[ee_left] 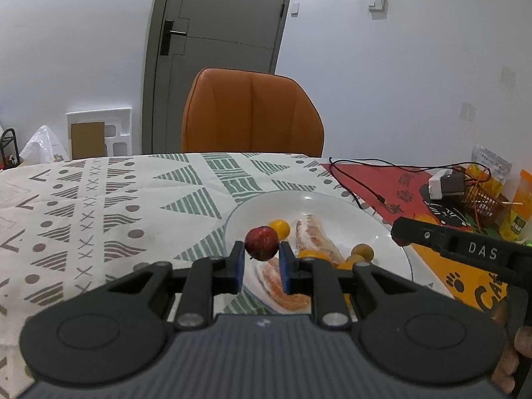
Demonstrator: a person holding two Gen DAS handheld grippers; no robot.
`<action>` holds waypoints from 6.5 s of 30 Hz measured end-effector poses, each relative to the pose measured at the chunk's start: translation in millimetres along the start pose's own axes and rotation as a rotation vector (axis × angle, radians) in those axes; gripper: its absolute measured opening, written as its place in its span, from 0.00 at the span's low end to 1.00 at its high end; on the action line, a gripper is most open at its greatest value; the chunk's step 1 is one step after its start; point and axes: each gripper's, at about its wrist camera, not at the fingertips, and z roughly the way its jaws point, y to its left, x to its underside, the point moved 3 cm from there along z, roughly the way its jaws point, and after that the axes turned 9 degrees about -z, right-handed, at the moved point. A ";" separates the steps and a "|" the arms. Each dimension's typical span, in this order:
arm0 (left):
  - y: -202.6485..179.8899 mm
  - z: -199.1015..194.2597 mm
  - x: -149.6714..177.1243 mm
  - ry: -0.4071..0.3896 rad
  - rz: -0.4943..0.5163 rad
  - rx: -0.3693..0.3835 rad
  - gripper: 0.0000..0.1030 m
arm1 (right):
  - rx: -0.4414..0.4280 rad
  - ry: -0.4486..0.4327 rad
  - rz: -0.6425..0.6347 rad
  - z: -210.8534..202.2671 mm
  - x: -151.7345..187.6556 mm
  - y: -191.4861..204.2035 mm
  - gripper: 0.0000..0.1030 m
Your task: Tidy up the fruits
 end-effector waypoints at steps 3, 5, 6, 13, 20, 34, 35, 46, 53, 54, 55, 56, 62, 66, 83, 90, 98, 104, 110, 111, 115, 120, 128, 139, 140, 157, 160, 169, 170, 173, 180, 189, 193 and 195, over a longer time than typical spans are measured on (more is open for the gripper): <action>-2.1 7.8 -1.7 0.010 0.003 -0.005 0.19 | 0.005 0.009 0.004 5.8 -0.7 -5.9 0.22; -3.2 13.1 -2.8 0.014 0.006 -0.008 0.19 | 0.008 0.016 0.004 10.4 -1.6 -8.8 0.22; -3.6 15.9 -3.2 0.017 0.005 -0.011 0.19 | 0.008 0.020 0.005 12.3 -2.2 -9.9 0.22; -8.6 32.1 -5.0 0.035 0.009 -0.009 0.19 | -0.014 0.046 -0.006 27.4 -2.4 -7.3 0.22; -15.9 44.7 -7.3 0.046 0.024 -0.004 0.20 | -0.030 0.052 -0.002 33.6 0.8 -6.0 0.29; -10.9 22.3 -6.0 0.036 0.023 -0.037 0.35 | 0.006 0.066 0.028 17.4 7.4 -10.4 0.33; -9.8 18.1 -6.1 0.027 0.024 -0.048 0.41 | 0.013 0.067 0.024 15.5 7.4 -9.2 0.36; 3.3 -15.8 -8.1 -0.010 -0.003 -0.083 0.77 | 0.026 0.047 -0.012 -8.7 6.6 8.4 0.62; 13.3 -41.4 -9.7 -0.043 -0.026 -0.113 0.82 | 0.021 0.016 -0.043 -23.8 3.8 24.2 0.94; 14.5 -44.9 -9.8 -0.045 -0.031 -0.119 0.82 | 0.021 0.015 -0.044 -25.7 3.5 25.7 0.98; 16.3 -48.3 -10.1 -0.048 -0.035 -0.124 0.82 | 0.018 0.011 -0.047 -28.0 3.4 27.8 0.99; 18.5 -52.3 -10.4 -0.052 -0.039 -0.130 0.82 | 0.017 0.008 -0.048 -30.0 3.5 29.4 1.00; 29.7 -73.4 -9.8 -0.076 -0.066 -0.167 0.83 | 0.004 0.013 -0.055 -38.6 5.1 37.7 1.00; 34.3 -88.5 -10.7 -0.108 -0.068 -0.199 0.83 | -0.010 0.010 -0.053 -45.4 4.8 43.6 1.00; 72.8 -146.0 -0.4 -0.145 -0.141 -0.199 0.83 | -0.035 0.020 -0.090 -69.1 8.2 75.3 1.00; 87.6 -172.1 6.6 -0.159 -0.177 -0.190 0.83 | -0.053 0.016 -0.125 -83.4 9.5 90.2 1.00; 90.9 -197.8 18.0 -0.148 -0.137 -0.237 0.83 | -0.080 0.003 -0.104 -106.2 9.4 89.9 1.00; 93.4 -214.9 26.0 -0.140 -0.138 -0.249 0.83 | -0.090 0.000 -0.098 -122.9 10.5 86.0 1.00; 88.6 -231.1 31.4 -0.164 -0.108 -0.264 0.94 | -0.097 -0.006 -0.114 -142.0 16.1 81.6 1.00; 86.5 -233.2 32.2 -0.169 -0.101 -0.267 0.94 | -0.096 -0.002 -0.111 -143.1 17.0 79.5 1.00; 83.2 -238.9 36.1 -0.164 -0.087 -0.281 0.95 | -0.100 0.018 -0.116 -149.6 24.7 73.3 1.00; 83.6 -243.4 43.6 -0.154 -0.094 -0.291 0.98 | -0.102 0.041 -0.125 -155.5 35.5 71.7 1.00; 87.5 -248.7 55.3 -0.153 -0.115 -0.301 1.00 | -0.115 0.061 -0.155 -160.5 48.9 78.4 1.00; 82.8 -248.9 66.5 -0.150 -0.100 -0.297 1.00 | -0.134 0.062 -0.189 -159.6 51.9 91.9 1.00; 81.4 -248.3 68.0 -0.147 -0.095 -0.294 1.00 | -0.133 0.061 -0.188 -159.6 51.7 92.4 1.00; 77.0 -246.1 76.1 -0.117 -0.071 -0.264 1.00 | -0.135 0.054 -0.200 -159.2 49.7 98.1 1.00; 76.5 -245.6 77.4 -0.115 -0.065 -0.265 1.00 | -0.134 0.051 -0.202 -158.6 49.9 98.6 1.00; 78.6 -245.1 78.2 -0.115 -0.070 -0.266 1.00 | -0.134 0.050 -0.198 -159.4 50.0 98.9 1.00; 78.5 -244.7 78.6 -0.113 -0.070 -0.265 1.00 | -0.133 0.049 -0.199 -159.5 49.8 99.0 1.00; 78.2 -244.0 79.0 -0.112 -0.068 -0.265 1.00 | -0.129 0.049 -0.198 -159.3 49.5 98.4 1.00; 78.5 -243.0 79.8 -0.109 -0.062 -0.263 1.00 | -0.127 0.048 -0.196 -159.3 49.8 97.3 1.00; 78.3 -242.3 81.3 -0.103 -0.061 -0.262 1.00 | -0.123 0.049 -0.195 -159.6 50.6 97.1 1.00; 78.5 -242.1 81.8 -0.103 -0.063 -0.261 1.00 | -0.122 0.049 -0.194 -158.9 51.0 97.5 1.00; 78.6 -242.2 81.6 -0.103 -0.064 -0.260 1.00 | -0.122 0.049 -0.195 -158.9 51.0 97.5 1.00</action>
